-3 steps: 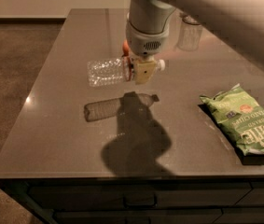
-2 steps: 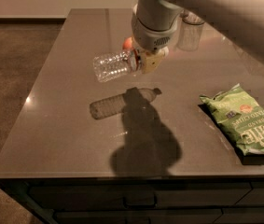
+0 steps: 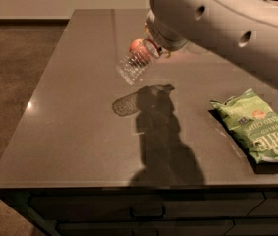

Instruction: Place water bottle upright

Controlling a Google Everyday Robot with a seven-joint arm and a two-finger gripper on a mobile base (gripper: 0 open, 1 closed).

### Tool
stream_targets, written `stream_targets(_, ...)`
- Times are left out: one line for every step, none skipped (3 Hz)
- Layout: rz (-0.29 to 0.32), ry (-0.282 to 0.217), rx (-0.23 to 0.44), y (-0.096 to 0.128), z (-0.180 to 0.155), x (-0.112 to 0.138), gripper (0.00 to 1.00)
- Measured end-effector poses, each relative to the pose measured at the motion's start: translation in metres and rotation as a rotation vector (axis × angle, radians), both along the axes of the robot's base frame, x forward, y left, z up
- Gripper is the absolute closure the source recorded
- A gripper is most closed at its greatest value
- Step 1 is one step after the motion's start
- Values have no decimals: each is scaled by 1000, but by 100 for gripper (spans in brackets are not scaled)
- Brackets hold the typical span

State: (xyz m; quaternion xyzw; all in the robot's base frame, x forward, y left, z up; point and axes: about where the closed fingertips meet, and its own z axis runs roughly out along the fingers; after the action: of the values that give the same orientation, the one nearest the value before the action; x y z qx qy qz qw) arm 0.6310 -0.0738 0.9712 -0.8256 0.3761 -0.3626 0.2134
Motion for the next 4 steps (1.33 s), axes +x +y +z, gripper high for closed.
stream_targets(28, -61, 2, 7, 11, 9, 100)
stream_targets(27, -94, -18, 6, 12, 1, 100)
stream_targets(57, -246, -133, -6, 23, 2, 100)
stream_targets(86, -349, -222, -12, 32, 6, 100)
